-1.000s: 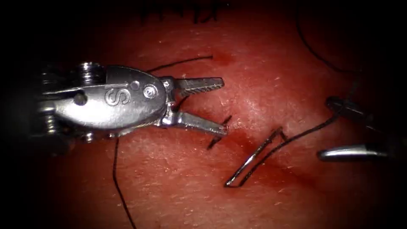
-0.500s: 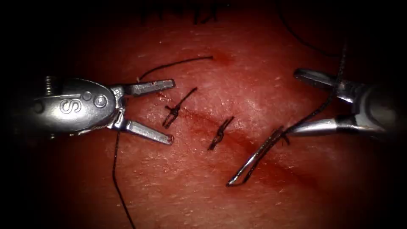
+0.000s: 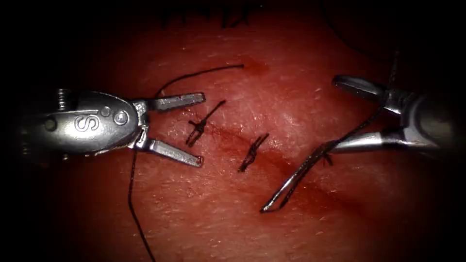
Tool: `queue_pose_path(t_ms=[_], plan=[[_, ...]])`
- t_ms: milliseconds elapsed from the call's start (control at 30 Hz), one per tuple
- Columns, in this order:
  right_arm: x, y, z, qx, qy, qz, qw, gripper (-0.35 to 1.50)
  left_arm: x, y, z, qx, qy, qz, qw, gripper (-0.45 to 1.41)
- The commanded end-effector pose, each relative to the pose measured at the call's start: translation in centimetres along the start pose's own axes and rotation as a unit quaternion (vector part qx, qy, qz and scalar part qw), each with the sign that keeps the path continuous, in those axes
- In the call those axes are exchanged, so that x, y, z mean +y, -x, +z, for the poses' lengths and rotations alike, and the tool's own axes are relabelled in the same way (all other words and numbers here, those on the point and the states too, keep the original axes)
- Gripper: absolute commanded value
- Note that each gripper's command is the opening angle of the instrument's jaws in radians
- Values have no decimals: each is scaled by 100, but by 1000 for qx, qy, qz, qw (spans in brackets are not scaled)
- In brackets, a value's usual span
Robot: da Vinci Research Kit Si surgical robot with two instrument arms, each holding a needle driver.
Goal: Wound Closure
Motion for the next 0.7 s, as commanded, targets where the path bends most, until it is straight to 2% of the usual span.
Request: queue_pose_path(t_ms=[33,700], plan=[[-2,4,8,1,-1,0,1000,126,-1,1,6,1,0,0,1000,48],[-4,1,5,1,-2,0,1000,125,-1,3,10,0,-2,4,1000,53]])
